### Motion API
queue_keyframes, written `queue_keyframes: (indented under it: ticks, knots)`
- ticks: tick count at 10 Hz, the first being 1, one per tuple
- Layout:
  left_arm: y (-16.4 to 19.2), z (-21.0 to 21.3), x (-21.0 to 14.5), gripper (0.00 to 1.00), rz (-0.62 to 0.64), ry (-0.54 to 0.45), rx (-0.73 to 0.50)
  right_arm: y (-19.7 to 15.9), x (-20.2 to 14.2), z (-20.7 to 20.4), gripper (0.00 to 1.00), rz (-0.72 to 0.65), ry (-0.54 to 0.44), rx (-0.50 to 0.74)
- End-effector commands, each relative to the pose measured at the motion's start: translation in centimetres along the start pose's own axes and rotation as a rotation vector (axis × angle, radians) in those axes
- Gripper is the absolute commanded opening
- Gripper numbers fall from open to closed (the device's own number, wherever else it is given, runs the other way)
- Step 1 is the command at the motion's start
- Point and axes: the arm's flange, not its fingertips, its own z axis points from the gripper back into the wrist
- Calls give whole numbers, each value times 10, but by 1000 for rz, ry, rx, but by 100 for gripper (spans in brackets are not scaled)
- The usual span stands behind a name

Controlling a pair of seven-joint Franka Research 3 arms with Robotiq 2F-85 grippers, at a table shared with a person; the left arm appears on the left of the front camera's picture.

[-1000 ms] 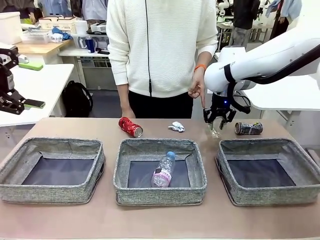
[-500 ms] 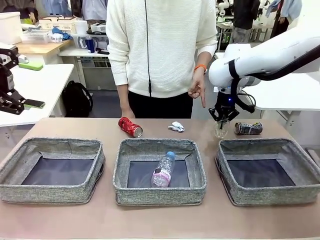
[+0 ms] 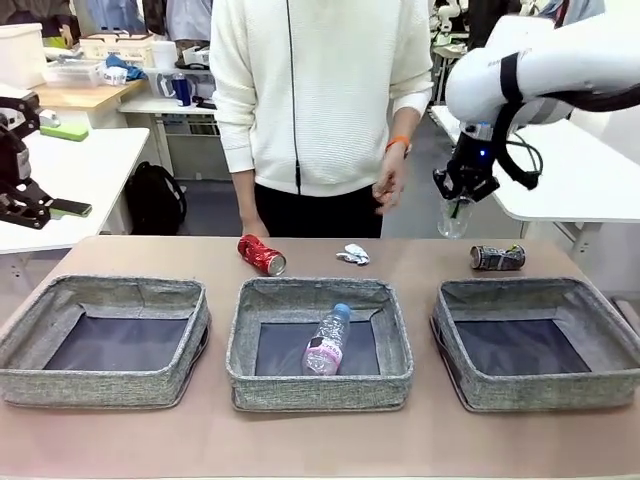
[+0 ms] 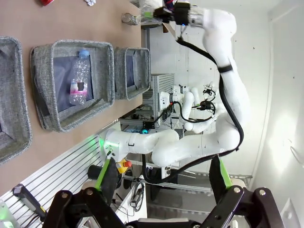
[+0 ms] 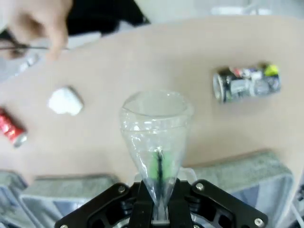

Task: Sort the waste into the appropriate baskets.
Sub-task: Pick up the waste item pointed out by the person.

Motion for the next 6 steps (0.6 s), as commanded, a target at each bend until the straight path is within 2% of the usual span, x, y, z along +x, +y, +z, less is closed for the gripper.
queue_keyframes:
  ticks: [1, 2, 3, 4, 5, 6]
  knots:
    - [0, 1, -2, 100, -10, 8, 5, 8, -91, 38, 0, -10, -31, -49]
    - [0, 1, -2, 100, -10, 8, 5, 13, -126, 44, 0, 75, -15, -80]
    - [0, 1, -2, 100, -10, 8, 5, 16, -152, 42, 0, 174, -66, -128]
    - [0, 1, -2, 100, -10, 8, 5, 23, -160, 36, 0, 282, -54, -118]
    - [0, 1, -2, 100, -10, 8, 5, 28, -134, 24, 0, 285, 7, -71]
    - [0, 1, -2, 100, -10, 8, 5, 26, -159, 49, 0, 178, -27, -101]
